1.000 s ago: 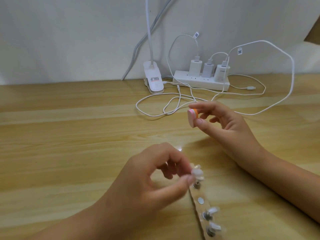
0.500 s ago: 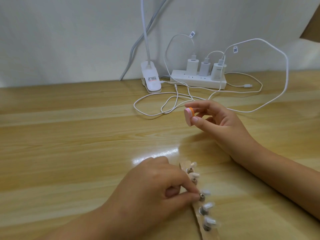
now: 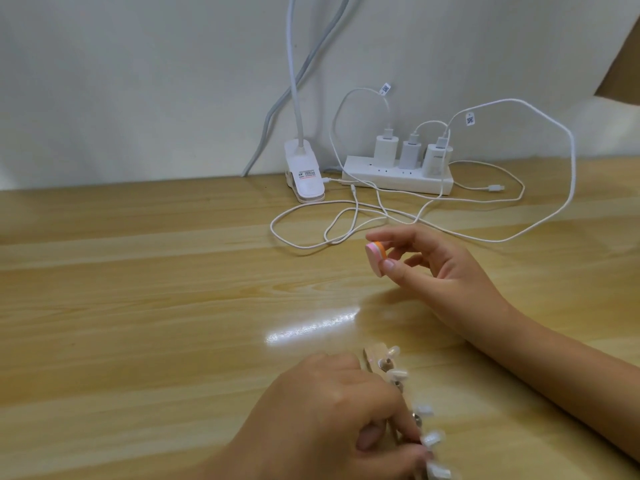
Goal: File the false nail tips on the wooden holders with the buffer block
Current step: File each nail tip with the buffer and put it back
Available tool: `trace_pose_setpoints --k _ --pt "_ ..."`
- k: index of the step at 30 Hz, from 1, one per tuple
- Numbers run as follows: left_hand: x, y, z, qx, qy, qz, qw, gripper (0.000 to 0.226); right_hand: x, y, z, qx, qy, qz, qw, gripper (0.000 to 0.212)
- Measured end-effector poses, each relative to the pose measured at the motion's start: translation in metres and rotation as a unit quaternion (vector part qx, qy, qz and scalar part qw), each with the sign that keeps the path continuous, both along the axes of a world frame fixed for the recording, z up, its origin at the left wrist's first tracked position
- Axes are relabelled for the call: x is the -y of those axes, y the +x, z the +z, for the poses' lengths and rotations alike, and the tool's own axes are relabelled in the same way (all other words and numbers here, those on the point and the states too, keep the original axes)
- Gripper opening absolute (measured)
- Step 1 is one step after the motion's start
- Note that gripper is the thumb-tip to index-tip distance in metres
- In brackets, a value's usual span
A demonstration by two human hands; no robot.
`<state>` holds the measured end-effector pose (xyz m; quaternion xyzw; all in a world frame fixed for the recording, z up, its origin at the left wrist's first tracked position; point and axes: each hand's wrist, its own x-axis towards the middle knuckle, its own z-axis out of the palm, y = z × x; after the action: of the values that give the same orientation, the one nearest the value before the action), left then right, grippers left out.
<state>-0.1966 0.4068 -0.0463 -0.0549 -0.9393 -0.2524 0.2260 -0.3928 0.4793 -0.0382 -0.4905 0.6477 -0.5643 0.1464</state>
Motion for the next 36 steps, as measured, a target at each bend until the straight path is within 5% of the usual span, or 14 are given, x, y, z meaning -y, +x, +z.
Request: trace_pose_setpoints --k 6,13,19,24,36 --pt "-0.001 0.003 0.007 0.085 0.265 0.026 0.96 0.017 -0.001 0.001 0.001 0.005 -0.005 0.007 1.0 0.031" --pt "0.023 -0.001 0.021 -0.023 0.516 0.086 0.852 0.014 -0.003 0.001 0.004 0.02 -0.021 0.019 0.999 0.026" --pt "0.032 -0.007 0.018 -0.005 0.54 0.095 0.836 0.01 -0.006 0.013 0.018 0.036 -0.11 0.044 0.992 0.024" --pt "0.033 -0.008 0.015 -0.009 0.538 0.096 0.837 0.007 -0.008 0.023 0.016 -0.133 -0.1 0.125 0.978 0.025" --pt "0.031 -0.01 0.016 -0.03 0.551 0.106 0.828 0.007 -0.002 0.025 0.013 -0.105 -0.138 0.11 0.979 0.024"
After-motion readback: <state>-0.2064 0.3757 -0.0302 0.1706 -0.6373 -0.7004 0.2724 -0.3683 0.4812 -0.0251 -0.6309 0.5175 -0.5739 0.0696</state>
